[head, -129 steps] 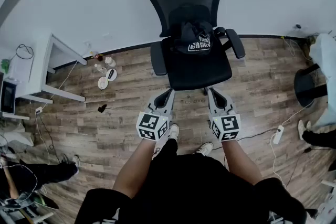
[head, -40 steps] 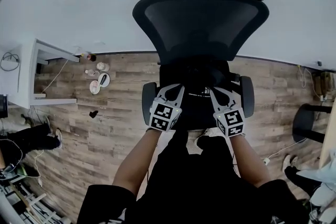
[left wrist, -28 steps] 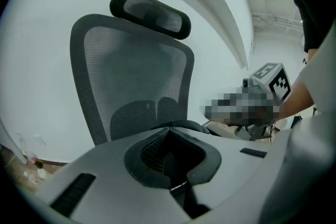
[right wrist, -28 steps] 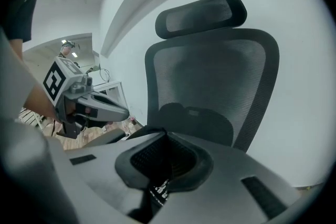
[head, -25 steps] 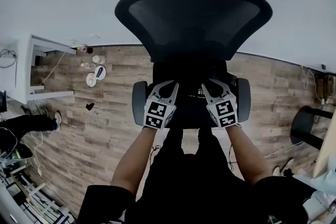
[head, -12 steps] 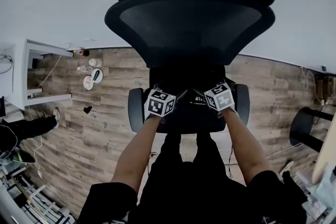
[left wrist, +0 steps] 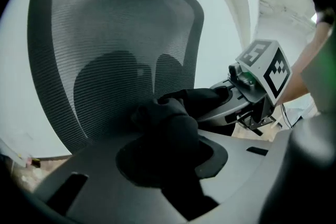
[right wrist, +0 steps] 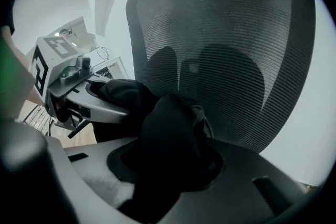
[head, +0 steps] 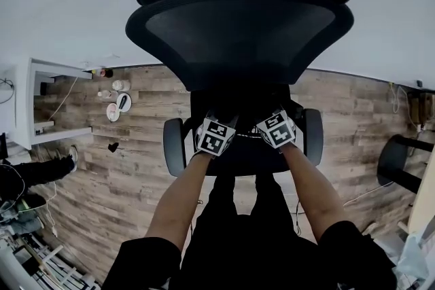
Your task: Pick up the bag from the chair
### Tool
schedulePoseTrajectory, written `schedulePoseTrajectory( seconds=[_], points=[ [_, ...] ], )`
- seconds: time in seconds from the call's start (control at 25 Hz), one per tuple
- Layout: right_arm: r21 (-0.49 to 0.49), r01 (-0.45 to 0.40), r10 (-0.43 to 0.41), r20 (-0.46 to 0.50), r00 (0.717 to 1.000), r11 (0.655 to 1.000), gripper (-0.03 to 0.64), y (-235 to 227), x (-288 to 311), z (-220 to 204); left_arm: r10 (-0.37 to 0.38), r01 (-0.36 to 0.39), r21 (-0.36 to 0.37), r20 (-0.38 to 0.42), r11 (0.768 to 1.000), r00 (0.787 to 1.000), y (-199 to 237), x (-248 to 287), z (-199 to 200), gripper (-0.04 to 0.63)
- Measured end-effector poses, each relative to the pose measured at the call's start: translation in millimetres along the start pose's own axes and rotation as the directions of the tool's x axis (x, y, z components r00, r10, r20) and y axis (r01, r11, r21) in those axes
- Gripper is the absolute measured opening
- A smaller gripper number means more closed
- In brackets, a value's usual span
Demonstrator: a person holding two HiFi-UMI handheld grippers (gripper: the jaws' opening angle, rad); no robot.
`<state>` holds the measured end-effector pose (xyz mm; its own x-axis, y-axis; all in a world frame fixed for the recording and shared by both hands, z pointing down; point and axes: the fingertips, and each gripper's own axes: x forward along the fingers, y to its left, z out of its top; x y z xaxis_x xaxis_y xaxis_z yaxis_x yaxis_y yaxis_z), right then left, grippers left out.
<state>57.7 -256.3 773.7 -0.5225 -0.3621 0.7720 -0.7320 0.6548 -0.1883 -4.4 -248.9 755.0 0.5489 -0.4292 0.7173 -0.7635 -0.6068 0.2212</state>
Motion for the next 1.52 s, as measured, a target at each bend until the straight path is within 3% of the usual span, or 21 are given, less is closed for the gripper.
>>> schedulePoseTrajectory(
  seconds=[0.4, 0.56, 0.92, 1.2, 1.52],
  points=[
    [-0.051, 0.099, -0.093, 0.105, 0.990, 0.994, 0.099, 6, -26, 12, 0.077, -0.083, 0.060, 0.108, 0.995, 0.991, -17, -26, 19, 0.091],
    [-0.059, 0.118, -0.108, 0.152, 0.982, 0.991, 0.089, 6, -45, 20, 0.036, -0.040, 0.023, 0.173, 0.999, 0.984, -32, -41, 31, 0.087],
    [-0.045, 0.137, -0.117, 0.301, 0.947, 0.990, 0.060, 20, -93, 61, 0.039, -0.072, 0.108, 0.282, 0.992, 0.959, -45, -95, 75, 0.081],
    [-0.049, 0.154, -0.118, 0.429, 0.895, 0.987, 0.058, 33, -157, 109, 0.051, -0.122, 0.155, 0.401, 0.980, 0.915, -65, -153, 133, 0.081],
    [-0.085, 0.199, -0.119, 0.561, 0.820, 0.976, 0.059, 48, -246, 176, 0.057, -0.199, 0.202, 0.551, 0.959, 0.832, -90, -230, 210, 0.081]
  ],
)
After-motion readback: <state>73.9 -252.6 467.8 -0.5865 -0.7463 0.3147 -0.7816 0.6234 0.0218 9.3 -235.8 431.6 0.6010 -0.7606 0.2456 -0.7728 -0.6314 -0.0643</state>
